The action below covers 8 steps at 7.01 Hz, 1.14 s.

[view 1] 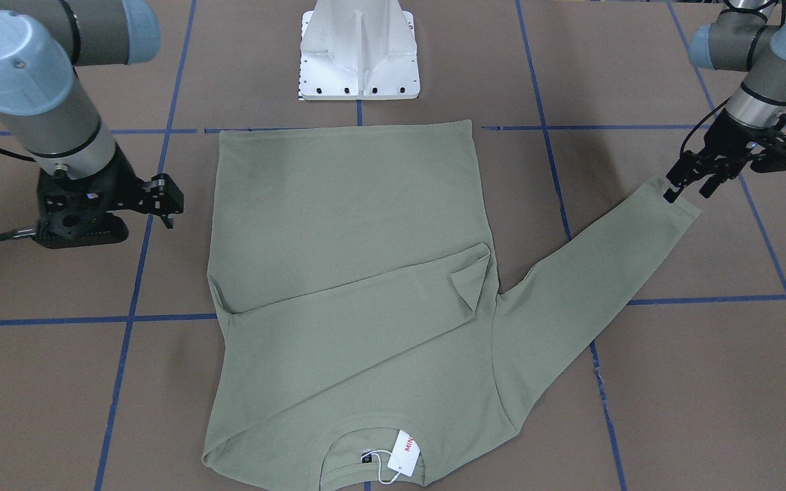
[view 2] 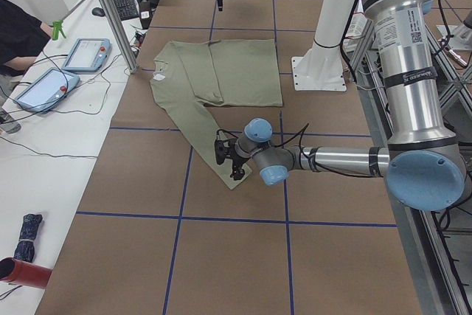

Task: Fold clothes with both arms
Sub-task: 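Release the sleeve and raise the right gripper away while left gripper approaches other cuff, then lower the left gripper and grasp the other sleeve cuff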

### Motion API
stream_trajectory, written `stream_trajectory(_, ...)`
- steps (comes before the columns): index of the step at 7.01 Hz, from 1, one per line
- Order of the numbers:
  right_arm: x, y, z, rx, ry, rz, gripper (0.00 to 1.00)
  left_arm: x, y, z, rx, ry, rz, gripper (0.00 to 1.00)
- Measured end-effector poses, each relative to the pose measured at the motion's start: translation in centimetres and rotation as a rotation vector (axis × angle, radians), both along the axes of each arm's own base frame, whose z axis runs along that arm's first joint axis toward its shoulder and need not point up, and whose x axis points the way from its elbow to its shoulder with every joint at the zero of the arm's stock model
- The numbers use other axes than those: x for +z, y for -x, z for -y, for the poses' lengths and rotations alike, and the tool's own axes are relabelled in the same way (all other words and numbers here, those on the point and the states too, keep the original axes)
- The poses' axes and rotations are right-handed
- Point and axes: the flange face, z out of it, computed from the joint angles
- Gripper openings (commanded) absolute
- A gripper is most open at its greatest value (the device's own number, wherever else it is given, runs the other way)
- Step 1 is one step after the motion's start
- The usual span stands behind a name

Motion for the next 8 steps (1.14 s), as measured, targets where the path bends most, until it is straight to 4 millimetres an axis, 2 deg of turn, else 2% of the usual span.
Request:
stream_trajectory(2,5.4,-5.8,-0.1,-0.056,-0.018,-0.018,1.0,1.2,-1.1,-1.7,-0.006,0.004,0.05,1.0)
stream_trajectory(3,6.9,-7.2,-0.4,-0.066,-0.018,-0.025,1.0,1.9,-1.1,-2.1,-0.01,-0.005,0.086,0.99)
stream_trajectory(5,8.2,-8.1,-0.7,-0.07,-0.01,-0.034,1.0,2.7,-1.5,-2.4,-0.015,-0.013,0.144,0.99)
stream_trajectory(8,8.5,-8.2,-0.8,-0.069,-0.007,-0.037,1.0,3.1,-2.2,-2.7,-0.012,-0.016,0.185,0.98)
